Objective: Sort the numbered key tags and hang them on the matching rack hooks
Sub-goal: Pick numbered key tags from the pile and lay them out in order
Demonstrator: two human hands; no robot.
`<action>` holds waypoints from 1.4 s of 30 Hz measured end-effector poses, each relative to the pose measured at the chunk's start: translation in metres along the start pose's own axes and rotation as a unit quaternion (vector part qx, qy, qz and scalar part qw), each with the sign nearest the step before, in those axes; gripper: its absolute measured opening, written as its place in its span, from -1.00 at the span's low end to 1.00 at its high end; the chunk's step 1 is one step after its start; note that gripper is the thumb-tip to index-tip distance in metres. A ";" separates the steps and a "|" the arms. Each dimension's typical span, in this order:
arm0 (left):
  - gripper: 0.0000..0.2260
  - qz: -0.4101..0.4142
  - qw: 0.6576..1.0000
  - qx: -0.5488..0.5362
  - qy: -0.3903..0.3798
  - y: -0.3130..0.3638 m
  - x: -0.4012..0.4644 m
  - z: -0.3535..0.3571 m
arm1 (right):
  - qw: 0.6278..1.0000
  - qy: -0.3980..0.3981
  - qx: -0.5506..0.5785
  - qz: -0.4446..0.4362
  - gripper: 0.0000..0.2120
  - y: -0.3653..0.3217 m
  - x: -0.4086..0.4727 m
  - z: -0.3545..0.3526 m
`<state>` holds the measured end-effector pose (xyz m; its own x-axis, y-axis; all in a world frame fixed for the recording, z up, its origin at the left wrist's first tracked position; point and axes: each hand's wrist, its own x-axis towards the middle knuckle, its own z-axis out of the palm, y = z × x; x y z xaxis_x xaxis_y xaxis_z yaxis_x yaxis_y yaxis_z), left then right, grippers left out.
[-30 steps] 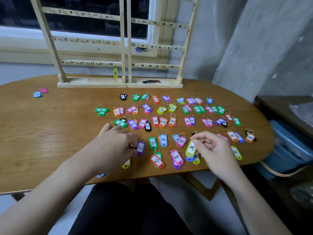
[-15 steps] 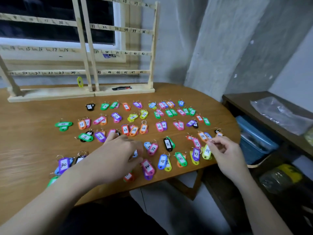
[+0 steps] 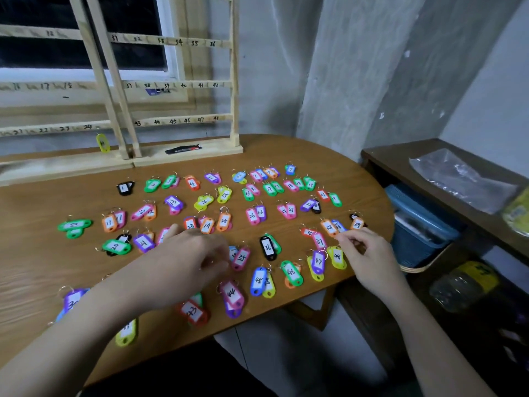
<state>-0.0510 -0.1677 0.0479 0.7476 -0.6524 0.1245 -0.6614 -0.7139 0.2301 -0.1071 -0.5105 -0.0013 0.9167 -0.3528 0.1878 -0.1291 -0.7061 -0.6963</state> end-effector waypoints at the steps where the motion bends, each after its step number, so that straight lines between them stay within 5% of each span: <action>1: -0.92 0.000 1.000 0.003 0.001 -0.003 0.001 -0.001 | 1.000 0.004 -0.003 -0.006 -0.80 -0.002 0.002 -0.001; 11: -0.97 -0.060 0.998 -0.003 0.023 -0.067 -0.033 -0.013 | 0.984 -0.037 0.084 -0.151 -0.85 -0.116 0.037 0.037; 18: -0.79 -0.166 0.985 -0.013 0.047 -0.135 -0.097 -0.035 | 0.956 -0.165 0.105 -0.219 -0.84 -0.209 0.043 0.135; 21: -0.94 -0.212 0.971 -0.042 0.103 -0.176 -0.126 -0.044 | 0.936 -0.220 0.082 -0.263 -0.81 -0.249 0.039 0.184; 31: -0.92 -0.469 0.827 -0.113 0.289 -0.334 -0.172 -0.069 | 0.865 -0.325 -0.018 -0.381 -0.86 -0.395 0.057 0.338; 36: -0.82 -0.512 0.746 -0.114 0.411 -0.394 -0.179 -0.071 | 0.857 -0.348 -0.003 -0.379 -0.81 -0.450 0.057 0.420; 42: -0.83 -0.505 0.761 -0.091 0.398 -0.413 -0.180 -0.062 | 0.868 -0.306 0.038 -0.389 -0.70 -0.488 0.052 0.500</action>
<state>0.0908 0.2605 -0.0093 0.7171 0.6173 0.3236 0.2400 -0.6546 0.7168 0.1924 0.1230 0.0019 0.7478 0.6211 0.2346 0.6226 -0.5333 -0.5727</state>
